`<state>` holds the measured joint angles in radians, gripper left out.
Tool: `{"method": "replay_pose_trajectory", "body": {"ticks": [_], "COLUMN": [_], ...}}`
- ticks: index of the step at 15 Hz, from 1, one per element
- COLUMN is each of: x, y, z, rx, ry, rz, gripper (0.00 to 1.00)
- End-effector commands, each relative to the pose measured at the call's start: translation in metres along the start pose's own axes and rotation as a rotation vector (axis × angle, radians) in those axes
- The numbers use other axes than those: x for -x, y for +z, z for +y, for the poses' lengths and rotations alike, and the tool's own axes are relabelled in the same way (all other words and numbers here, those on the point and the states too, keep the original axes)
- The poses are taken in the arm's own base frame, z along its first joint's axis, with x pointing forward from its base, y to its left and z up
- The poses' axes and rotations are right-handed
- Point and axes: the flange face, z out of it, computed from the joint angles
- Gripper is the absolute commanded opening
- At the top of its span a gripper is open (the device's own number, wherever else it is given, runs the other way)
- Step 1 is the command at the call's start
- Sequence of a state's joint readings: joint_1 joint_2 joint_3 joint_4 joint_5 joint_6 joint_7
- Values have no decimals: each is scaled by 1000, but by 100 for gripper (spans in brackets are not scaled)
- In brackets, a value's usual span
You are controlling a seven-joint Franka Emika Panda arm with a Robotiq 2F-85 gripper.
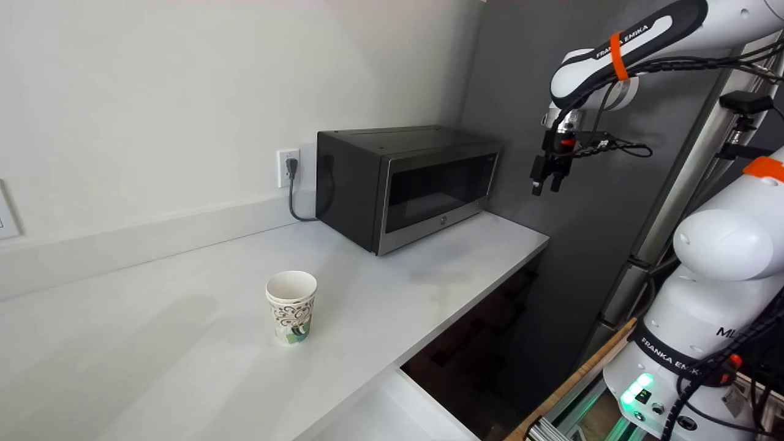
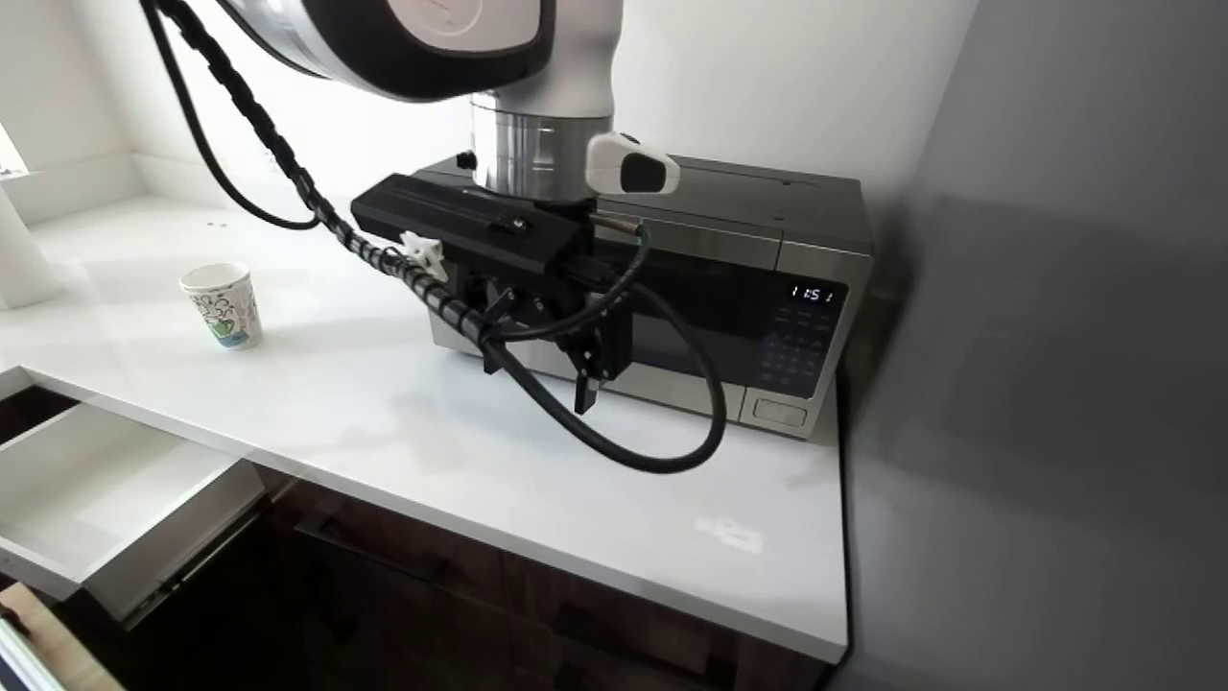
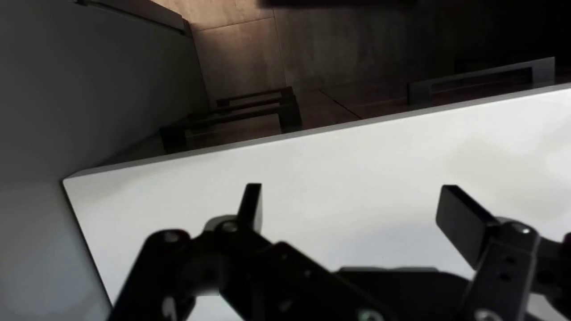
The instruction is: Put the paper cup on the microwave
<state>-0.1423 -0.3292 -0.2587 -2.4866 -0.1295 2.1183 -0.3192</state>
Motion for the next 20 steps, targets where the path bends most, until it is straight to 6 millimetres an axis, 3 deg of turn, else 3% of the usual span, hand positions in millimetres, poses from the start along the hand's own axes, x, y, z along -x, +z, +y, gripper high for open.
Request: {"method": "replay_pose_trajectory", "body": {"ticks": [1, 5, 8, 11, 12, 14, 17, 20], "x": [-6, -21, -12, 0, -15, -12, -14, -29], "y": [-19, -54, -66, -92, -78, -85, -80, -109], "z": [-28, -100, -154, -207, -188, -200, -190, -245], "rx": [19, 47, 72, 104, 99, 107, 99, 190], "ry": [-13, -49, -121, -313, -234, -250, -232, -390], "rz": [19, -2, -43, 59, 10, 30, 16, 94], "gripper": [100, 100, 100, 100, 100, 100, 100, 100]}}
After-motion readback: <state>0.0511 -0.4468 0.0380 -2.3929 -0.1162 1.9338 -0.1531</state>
